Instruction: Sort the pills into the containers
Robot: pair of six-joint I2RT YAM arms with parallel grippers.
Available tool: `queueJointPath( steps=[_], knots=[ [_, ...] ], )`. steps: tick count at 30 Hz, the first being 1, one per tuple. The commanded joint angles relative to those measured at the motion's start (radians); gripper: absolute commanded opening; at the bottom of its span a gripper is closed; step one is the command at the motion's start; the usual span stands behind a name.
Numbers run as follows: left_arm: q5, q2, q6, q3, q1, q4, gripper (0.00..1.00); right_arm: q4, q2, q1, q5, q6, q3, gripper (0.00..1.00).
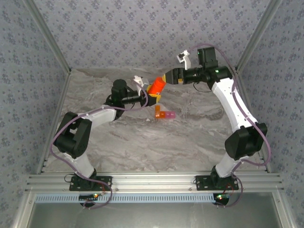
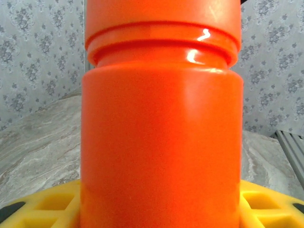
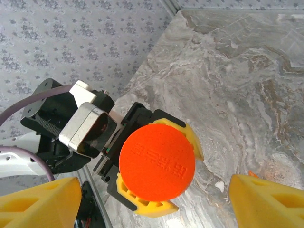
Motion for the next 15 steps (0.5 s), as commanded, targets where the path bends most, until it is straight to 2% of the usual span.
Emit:
queueJointPath(
  steps=[1,11,15],
  knots=[
    [0.052,0.016,-0.015,0.035,0.001,0.01,0.0,-0.048,0.033,0.019,-0.031,-0.041,0.054,0.82],
    [0.059,0.022,-0.018,0.042,0.0,0.011,0.0,-0.073,0.067,0.06,-0.007,-0.058,0.063,0.75],
    [0.06,0.024,-0.02,0.044,0.0,0.013,0.0,-0.076,0.071,0.064,-0.001,-0.057,0.058,0.68]
  ],
)
